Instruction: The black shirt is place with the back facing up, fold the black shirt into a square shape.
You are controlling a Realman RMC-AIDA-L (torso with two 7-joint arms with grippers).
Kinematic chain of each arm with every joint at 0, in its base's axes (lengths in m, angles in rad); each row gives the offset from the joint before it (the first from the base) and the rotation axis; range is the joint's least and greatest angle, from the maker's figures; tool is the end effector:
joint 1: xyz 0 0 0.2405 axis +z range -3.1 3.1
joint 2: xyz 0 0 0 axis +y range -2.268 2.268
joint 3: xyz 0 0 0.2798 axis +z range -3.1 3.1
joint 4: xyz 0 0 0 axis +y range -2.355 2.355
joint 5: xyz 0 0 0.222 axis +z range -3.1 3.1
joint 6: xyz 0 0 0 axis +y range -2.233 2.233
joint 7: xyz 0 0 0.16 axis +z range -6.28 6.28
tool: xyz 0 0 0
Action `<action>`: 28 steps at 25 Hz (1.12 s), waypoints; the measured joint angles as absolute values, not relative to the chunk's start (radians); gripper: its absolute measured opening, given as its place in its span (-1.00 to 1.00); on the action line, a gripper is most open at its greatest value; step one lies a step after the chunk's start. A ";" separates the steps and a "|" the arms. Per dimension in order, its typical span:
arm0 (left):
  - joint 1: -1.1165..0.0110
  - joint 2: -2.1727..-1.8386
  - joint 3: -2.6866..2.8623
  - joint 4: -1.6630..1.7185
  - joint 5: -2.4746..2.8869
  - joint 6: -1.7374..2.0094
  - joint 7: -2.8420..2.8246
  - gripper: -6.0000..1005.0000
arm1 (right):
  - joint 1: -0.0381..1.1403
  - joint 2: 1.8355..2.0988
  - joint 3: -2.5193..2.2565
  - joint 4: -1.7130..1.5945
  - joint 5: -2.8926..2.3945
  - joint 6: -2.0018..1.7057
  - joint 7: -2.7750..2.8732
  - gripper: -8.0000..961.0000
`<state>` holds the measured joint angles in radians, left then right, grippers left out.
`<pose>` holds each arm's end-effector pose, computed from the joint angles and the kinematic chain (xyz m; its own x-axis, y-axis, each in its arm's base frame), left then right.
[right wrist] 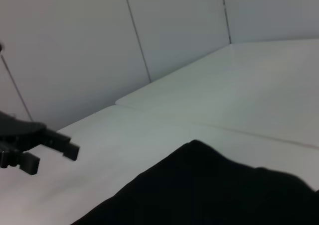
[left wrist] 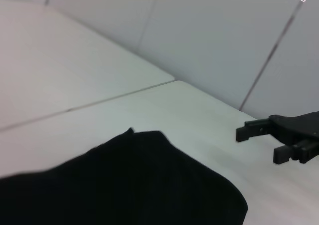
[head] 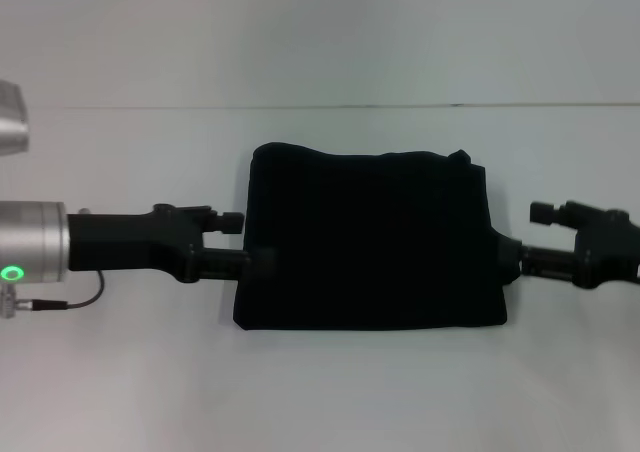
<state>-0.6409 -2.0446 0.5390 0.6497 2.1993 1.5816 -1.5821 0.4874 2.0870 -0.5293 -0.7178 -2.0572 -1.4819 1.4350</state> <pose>-0.2750 0.3810 -0.0077 0.7501 0.4868 0.4476 0.5772 -0.8123 -0.0840 0.3153 0.3615 0.0030 0.7344 -0.3975 -0.5501 -0.6068 -0.7477 -0.2698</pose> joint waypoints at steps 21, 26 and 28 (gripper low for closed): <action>-0.597 -2.160 0.530 0.543 2.017 1.427 -1.086 0.74 | 0.486 2.091 -0.491 -0.484 -1.965 -1.460 1.077 0.85; -0.601 -2.153 0.530 0.521 2.010 1.410 -1.085 0.74 | 0.484 2.091 -0.491 -0.469 -1.963 -1.448 1.062 0.85; -0.601 -2.152 0.533 0.522 2.011 1.409 -1.083 0.74 | 0.484 2.091 -0.490 -0.469 -1.963 -1.448 1.062 0.85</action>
